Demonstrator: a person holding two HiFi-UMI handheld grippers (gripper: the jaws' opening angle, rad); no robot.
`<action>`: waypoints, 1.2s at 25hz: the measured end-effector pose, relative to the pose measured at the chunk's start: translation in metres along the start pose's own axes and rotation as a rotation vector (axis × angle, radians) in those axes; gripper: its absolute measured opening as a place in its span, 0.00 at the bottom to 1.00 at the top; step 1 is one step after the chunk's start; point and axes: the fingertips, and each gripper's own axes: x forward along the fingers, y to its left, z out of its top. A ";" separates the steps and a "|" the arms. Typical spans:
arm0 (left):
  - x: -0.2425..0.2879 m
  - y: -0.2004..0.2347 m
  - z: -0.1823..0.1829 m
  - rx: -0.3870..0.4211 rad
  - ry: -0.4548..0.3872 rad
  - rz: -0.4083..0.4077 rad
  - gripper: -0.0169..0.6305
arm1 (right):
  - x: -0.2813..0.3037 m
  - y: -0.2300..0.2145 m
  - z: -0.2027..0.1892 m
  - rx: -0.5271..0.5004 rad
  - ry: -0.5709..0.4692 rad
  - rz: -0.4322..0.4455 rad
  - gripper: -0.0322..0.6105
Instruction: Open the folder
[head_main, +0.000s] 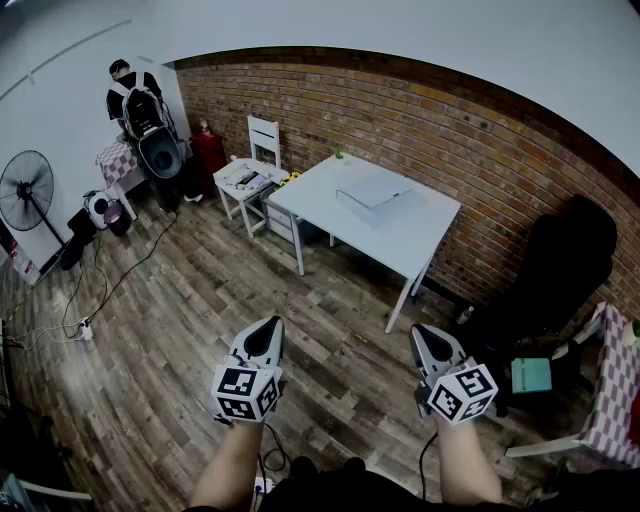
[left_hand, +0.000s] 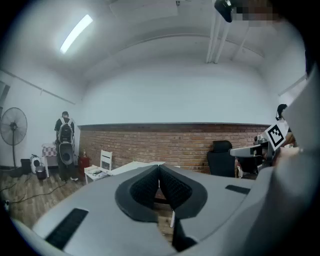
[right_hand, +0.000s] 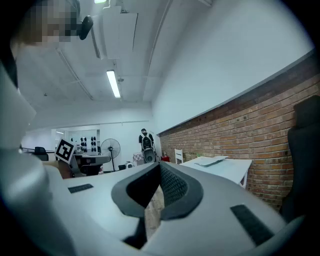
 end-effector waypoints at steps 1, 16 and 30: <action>0.000 0.001 0.000 0.000 0.002 -0.003 0.05 | 0.000 0.001 0.000 0.000 -0.002 0.002 0.07; 0.010 -0.039 -0.006 0.011 0.014 -0.032 0.05 | -0.028 -0.019 -0.001 -0.074 0.003 -0.011 0.07; 0.083 -0.032 -0.014 0.002 0.010 -0.061 0.05 | 0.015 -0.063 -0.015 -0.061 0.047 -0.017 0.11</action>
